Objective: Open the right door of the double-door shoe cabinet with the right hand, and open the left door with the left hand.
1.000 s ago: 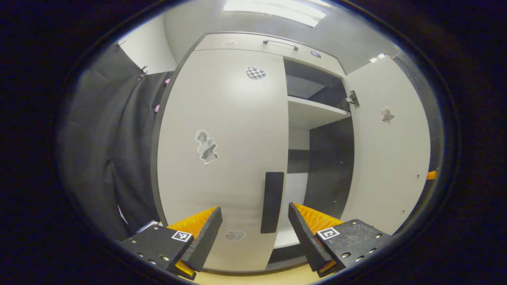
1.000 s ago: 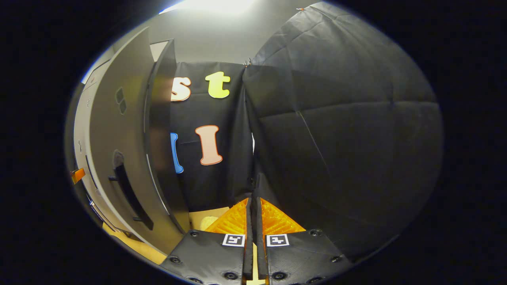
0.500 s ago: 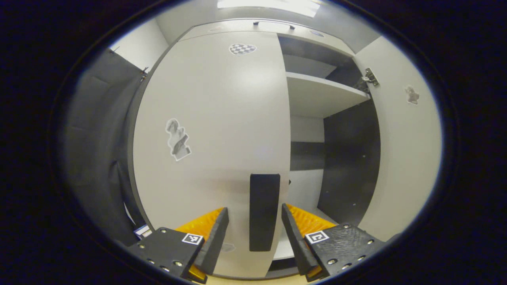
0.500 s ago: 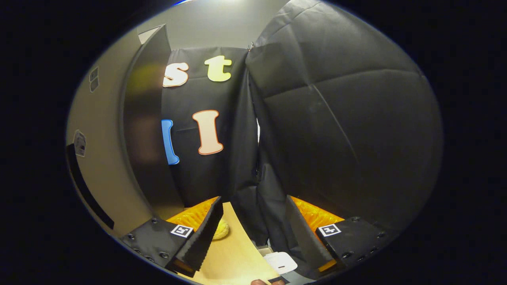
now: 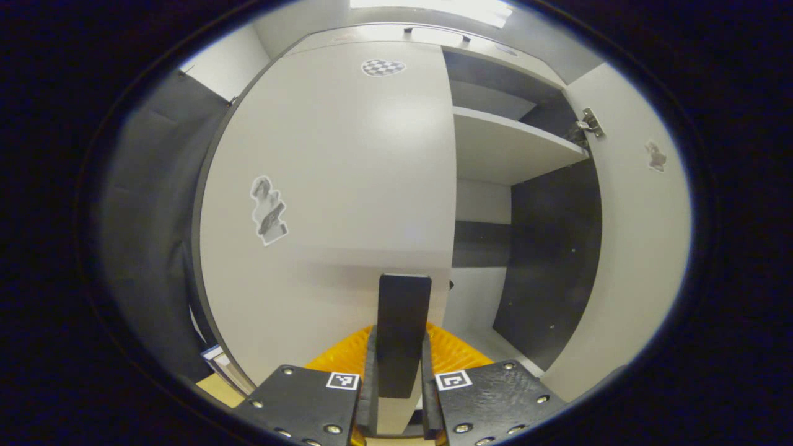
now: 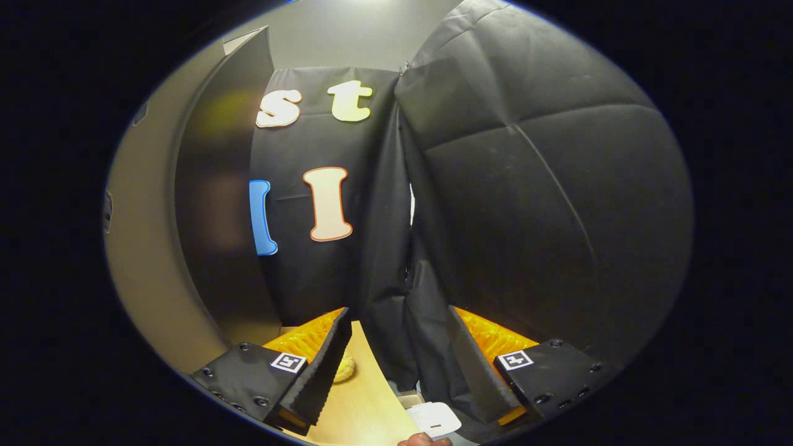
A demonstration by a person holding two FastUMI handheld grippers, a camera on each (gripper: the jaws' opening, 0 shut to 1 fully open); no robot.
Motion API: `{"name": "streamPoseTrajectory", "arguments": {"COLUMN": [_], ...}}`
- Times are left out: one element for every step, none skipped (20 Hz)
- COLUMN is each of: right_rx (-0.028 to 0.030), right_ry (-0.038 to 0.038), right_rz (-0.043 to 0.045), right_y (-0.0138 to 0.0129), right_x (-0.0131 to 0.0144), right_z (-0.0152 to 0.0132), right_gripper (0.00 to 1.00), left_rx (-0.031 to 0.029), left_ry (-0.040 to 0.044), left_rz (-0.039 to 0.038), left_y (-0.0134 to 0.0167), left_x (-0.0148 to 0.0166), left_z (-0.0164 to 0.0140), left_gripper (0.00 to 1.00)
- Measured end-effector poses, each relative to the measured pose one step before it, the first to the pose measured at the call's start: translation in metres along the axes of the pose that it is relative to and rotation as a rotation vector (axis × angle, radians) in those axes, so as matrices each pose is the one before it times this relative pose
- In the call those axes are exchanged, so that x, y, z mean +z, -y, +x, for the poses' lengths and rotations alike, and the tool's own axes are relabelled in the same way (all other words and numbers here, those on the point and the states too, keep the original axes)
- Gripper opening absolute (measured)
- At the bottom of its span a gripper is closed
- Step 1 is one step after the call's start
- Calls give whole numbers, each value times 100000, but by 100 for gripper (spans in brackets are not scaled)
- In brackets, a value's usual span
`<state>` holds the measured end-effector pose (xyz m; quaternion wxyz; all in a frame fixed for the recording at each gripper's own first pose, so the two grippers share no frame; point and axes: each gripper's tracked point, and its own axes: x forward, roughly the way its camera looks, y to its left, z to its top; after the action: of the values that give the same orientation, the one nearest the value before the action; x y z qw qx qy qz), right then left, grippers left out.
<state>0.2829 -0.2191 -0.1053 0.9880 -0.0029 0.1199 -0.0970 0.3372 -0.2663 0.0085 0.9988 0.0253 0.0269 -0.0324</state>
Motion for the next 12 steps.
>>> {"name": "streamPoseTrajectory", "arguments": {"right_rx": [763,300,430,280,370,139,269,105,-211,-318,-385,-432], "right_ry": [-518,-450,-162,-129,-33,-58,-46,-125,-225,-414,-387,-322], "right_rz": [-492,-737,-883,-801,-550,-387,-167,-154,-87,-84,74,205], "right_y": [-287,-206,-109,-213,-204,-8,-51,-132,-11,-51,-27,-23], "right_x": [-152,-148,15,-127,-28,-2,25,-207,-191,-146,-210,-121], "right_z": [51,49,-96,-141,-198,-217,-450,-516,-333,-579,-714,-736], "right_gripper": [96,96,96,96,96,96,96,96,96,96,96,96], "left_rx": [-206,-556,-232,135,-66,-245,-241,-460,-394,-441,-432,-942], "left_ry": [-825,-367,-52,-379,580,-510,101,352,-71,128,-81,-271], "left_rz": [1312,-901,-1249,-1352,-592,295,-454,-512,-248,-421,-172,521], "left_y": [-51,-8,-8,-377,370,-32,-54,-24,-38,18,-28,-24], "left_x": [-207,-67,-46,-222,55,38,-146,-8,-68,-47,-124,-72], "left_z": [129,94,-195,-309,450,-100,-189,-127,-164,-199,-219,-244], "left_gripper": [22,18,14,15,8,8,10,10,8,8,8,8]}}
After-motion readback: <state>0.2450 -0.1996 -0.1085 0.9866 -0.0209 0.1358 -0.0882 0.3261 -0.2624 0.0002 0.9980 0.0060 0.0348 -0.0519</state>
